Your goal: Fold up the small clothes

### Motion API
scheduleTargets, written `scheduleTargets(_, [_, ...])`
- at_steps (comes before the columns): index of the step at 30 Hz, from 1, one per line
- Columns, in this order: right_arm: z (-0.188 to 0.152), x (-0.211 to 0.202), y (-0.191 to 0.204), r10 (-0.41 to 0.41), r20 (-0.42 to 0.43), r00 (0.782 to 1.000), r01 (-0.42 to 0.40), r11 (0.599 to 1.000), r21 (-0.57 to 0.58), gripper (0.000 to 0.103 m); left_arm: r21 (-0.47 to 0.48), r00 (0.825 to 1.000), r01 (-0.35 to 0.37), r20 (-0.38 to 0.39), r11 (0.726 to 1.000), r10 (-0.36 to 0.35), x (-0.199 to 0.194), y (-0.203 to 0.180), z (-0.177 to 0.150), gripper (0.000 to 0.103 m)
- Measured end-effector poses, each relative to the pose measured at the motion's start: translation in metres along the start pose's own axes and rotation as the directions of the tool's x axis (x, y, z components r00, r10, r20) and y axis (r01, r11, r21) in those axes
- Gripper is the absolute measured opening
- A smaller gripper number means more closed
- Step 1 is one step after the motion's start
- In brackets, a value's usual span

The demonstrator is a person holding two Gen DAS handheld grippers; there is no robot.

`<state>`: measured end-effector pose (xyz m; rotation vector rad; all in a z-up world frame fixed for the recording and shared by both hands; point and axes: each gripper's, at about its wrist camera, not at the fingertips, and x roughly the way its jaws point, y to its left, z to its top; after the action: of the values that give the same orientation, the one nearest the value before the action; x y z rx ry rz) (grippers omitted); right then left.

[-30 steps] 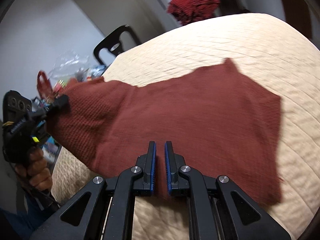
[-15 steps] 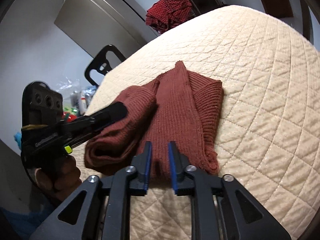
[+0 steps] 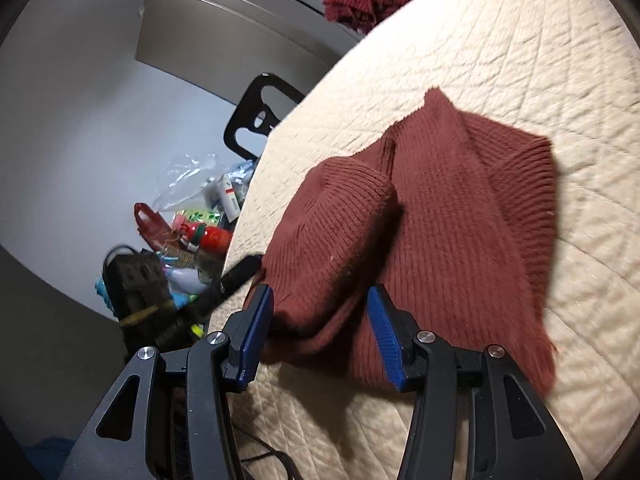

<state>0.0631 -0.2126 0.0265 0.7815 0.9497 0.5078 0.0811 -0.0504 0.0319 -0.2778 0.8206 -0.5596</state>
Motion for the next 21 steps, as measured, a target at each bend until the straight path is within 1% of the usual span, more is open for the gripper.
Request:
scheduleTargets(2, [0.004,0.007,-0.005,-0.007,-0.027,1.000,0.007,1.000,0.021,0.050,-0.004,1.000,0.006,-0.005,1.000,-0.006,0.006,0.003,-0.006,0.036])
scheduleTargets(4, [0.009,0.013,-0.005,0.014,-0.046,0.999,-0.012,0.999,0.042,0.050,0.004,1.000,0.002,-0.002,1.000,-0.002,0.009,0.002,-0.008,0.036])
scheduleTargets(6, [0.012,0.017,-0.005,0.001,-0.071,0.997,0.002,0.999,0.047,0.050,0.010,1.000,0.002,0.002,1.000,-0.002,0.009,0.001,-0.009,0.036])
scheduleTargets(11, [0.012,0.027,0.003,-0.035,-0.077,0.996,0.035,0.999,-0.008,0.050,0.019,1.000,0.000,0.006,1.000,0.000,0.010,0.001,-0.012,0.036])
scheduleTargets(12, [0.012,0.028,0.003,-0.041,-0.073,0.997,0.040,0.999,-0.009,0.046,0.017,1.000,0.000,0.006,1.000,0.000,0.010,0.001,-0.012,0.036])
scheduleTargets(13, [0.012,0.030,0.002,-0.057,-0.067,0.996,0.056,0.998,-0.010,0.037,0.016,1.000,0.000,0.005,1.000,0.000,0.010,0.001,-0.012,0.036])
scheduleTargets(14, [0.013,0.032,0.003,-0.078,-0.067,0.995,0.077,0.997,-0.023,0.022,0.017,1.000,-0.002,0.005,1.000,0.002,0.010,0.001,-0.012,0.036])
scheduleTargets(15, [0.014,0.034,0.004,-0.091,-0.065,0.994,0.089,0.995,-0.034,0.017,0.018,1.000,-0.002,0.005,1.000,0.002,0.010,0.001,-0.012,0.036])
scheduleTargets(18, [0.014,0.028,0.006,-0.091,-0.045,0.995,0.089,0.995,-0.052,0.015,0.029,1.000,-0.006,0.003,1.000,0.005,0.010,-0.002,-0.012,0.036])
scheduleTargets(21, [0.018,0.006,0.012,-0.083,0.004,0.997,0.083,0.992,-0.091,0.015,0.048,1.000,0.009,0.013,0.999,-0.009,0.006,-0.011,-0.007,0.036])
